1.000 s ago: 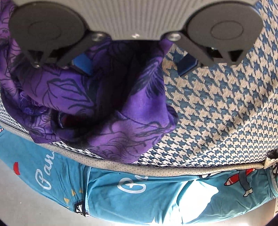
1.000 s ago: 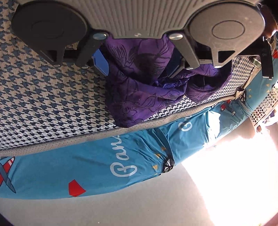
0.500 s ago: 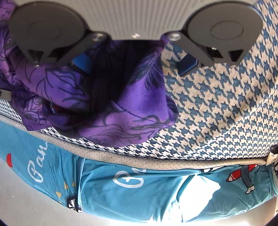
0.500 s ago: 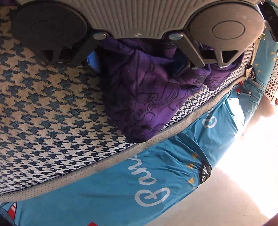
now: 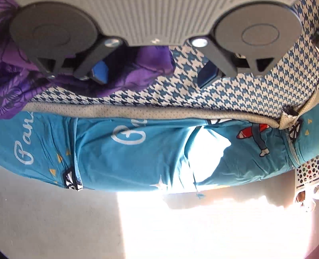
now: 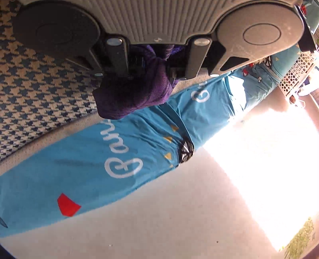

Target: Fold clothes

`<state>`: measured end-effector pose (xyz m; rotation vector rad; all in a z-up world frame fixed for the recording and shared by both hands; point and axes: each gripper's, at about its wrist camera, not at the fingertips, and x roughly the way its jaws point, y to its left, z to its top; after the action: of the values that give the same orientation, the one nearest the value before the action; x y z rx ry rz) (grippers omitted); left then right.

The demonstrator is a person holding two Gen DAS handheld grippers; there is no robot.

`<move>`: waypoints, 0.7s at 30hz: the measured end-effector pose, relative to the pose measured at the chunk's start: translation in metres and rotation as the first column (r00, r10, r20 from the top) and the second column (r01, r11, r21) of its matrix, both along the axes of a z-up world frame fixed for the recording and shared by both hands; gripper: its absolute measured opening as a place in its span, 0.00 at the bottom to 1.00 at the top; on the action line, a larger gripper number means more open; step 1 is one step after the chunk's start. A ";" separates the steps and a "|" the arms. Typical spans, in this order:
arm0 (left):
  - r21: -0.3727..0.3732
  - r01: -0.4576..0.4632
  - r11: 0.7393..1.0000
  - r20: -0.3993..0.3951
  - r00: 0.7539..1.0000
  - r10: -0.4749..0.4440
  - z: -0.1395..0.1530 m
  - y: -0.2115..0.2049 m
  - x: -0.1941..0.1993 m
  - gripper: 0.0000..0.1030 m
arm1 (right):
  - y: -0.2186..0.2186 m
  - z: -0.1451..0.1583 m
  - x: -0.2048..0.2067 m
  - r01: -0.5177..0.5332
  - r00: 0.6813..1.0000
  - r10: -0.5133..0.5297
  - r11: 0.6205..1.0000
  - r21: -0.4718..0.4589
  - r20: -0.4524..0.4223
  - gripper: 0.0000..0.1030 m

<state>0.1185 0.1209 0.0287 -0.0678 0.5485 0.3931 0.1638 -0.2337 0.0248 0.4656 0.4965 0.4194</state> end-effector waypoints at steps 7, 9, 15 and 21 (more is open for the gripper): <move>-0.114 0.044 0.992 -0.032 0.998 -0.048 0.000 0.003 0.001 0.90 | -0.002 -0.018 0.024 0.119 0.984 -0.131 0.987 -0.104 -0.120 0.29; -0.123 0.086 0.989 -0.051 0.994 -0.092 0.000 -0.001 -0.003 0.95 | -0.012 -0.024 0.027 0.134 0.970 -0.141 0.990 -0.049 -0.196 0.44; -0.227 0.158 0.961 -0.095 0.979 -0.183 -0.011 0.002 -0.007 0.98 | -0.033 -0.027 0.030 0.166 0.955 -0.156 0.986 0.019 -0.251 0.72; -0.343 0.194 0.919 -0.140 0.957 -0.254 -0.029 0.002 -0.002 1.00 | -0.029 -0.043 0.036 0.111 0.937 -0.087 0.992 0.053 -0.338 0.75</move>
<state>0.1169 0.1224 -0.0001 -0.2874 0.7914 0.0793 0.2000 -0.2631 -0.0180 0.6339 0.7862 0.2609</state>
